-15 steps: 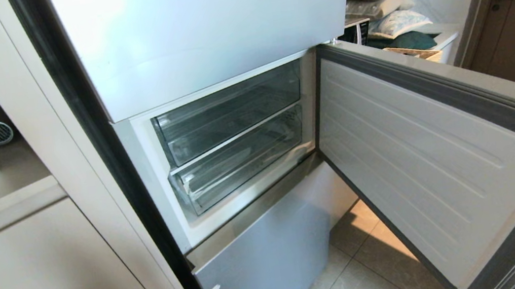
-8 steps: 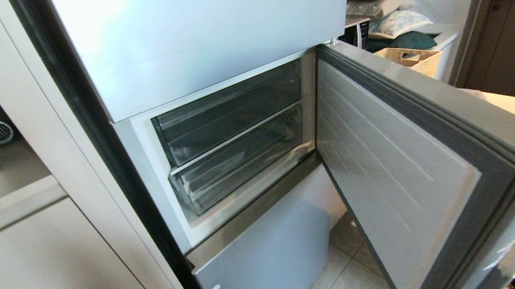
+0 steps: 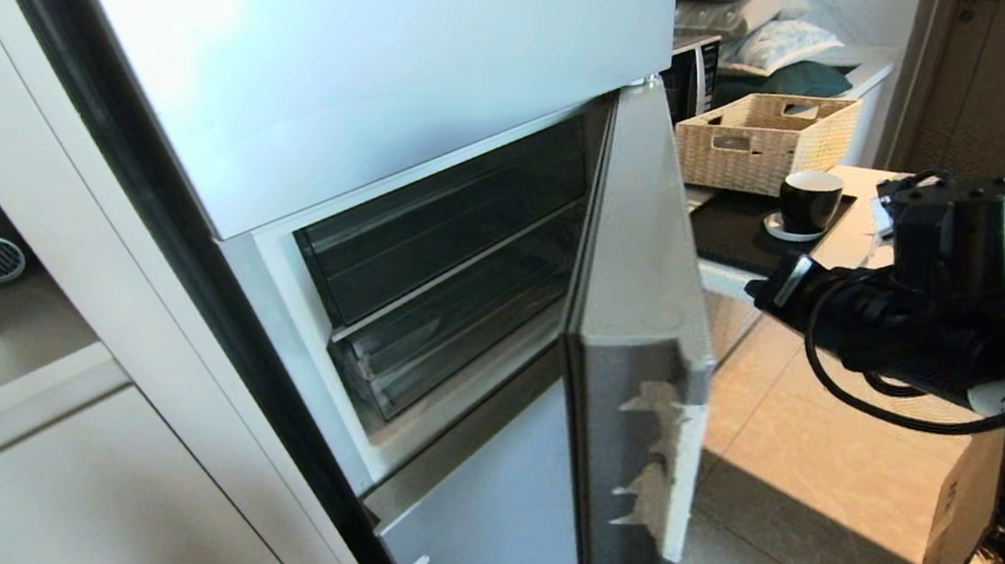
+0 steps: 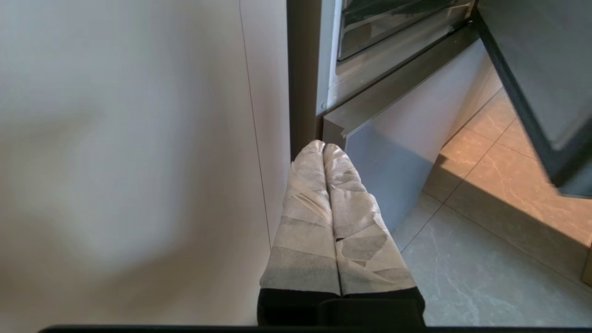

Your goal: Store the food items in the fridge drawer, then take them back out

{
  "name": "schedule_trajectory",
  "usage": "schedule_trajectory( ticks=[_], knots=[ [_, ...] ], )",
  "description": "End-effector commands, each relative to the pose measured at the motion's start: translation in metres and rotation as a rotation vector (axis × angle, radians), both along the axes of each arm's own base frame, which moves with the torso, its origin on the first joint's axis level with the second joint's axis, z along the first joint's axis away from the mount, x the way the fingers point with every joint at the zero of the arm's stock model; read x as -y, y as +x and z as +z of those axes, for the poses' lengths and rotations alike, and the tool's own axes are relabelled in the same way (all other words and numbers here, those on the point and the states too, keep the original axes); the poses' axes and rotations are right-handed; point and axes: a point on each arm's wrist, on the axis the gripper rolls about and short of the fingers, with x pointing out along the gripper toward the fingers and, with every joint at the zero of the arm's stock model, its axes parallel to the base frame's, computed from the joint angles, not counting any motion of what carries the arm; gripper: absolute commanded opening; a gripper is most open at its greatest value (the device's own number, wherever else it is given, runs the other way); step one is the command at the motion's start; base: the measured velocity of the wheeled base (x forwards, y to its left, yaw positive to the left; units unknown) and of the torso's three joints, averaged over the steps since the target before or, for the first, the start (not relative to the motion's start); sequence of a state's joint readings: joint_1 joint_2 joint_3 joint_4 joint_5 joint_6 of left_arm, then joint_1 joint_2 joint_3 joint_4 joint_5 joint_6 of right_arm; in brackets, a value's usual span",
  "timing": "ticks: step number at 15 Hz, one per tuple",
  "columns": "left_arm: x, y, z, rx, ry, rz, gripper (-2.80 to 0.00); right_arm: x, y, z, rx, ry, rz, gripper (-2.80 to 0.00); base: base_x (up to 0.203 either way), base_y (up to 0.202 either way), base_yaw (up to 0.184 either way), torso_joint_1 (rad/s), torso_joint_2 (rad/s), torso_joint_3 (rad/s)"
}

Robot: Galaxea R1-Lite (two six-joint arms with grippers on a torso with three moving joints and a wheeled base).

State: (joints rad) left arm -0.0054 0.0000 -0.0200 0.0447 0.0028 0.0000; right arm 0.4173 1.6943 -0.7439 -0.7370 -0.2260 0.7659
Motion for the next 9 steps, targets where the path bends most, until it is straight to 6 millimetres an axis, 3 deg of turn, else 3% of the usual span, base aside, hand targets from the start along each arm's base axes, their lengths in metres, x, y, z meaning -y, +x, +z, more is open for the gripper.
schedule_trajectory(
  ticks=[1,5,9],
  knots=[
    [0.000,0.000,0.000,-0.001,0.000,0.000,-2.80,-0.013,0.015,-0.016,0.003,-0.057,0.062,-2.80,0.000,0.000,0.000,0.000,0.00,0.000],
    [0.000,0.000,0.000,-0.002,0.000,0.000,-2.80,-0.050,0.031,-0.025,0.078,-0.110,0.306,-2.80,0.000,0.000,0.000,0.000,0.00,0.000],
    [0.000,0.000,0.000,-0.001,0.000,0.000,-2.80,-0.073,0.058,-0.028,0.138,-0.125,0.493,-2.80,0.000,0.000,0.000,0.000,0.00,0.000]
  ],
)
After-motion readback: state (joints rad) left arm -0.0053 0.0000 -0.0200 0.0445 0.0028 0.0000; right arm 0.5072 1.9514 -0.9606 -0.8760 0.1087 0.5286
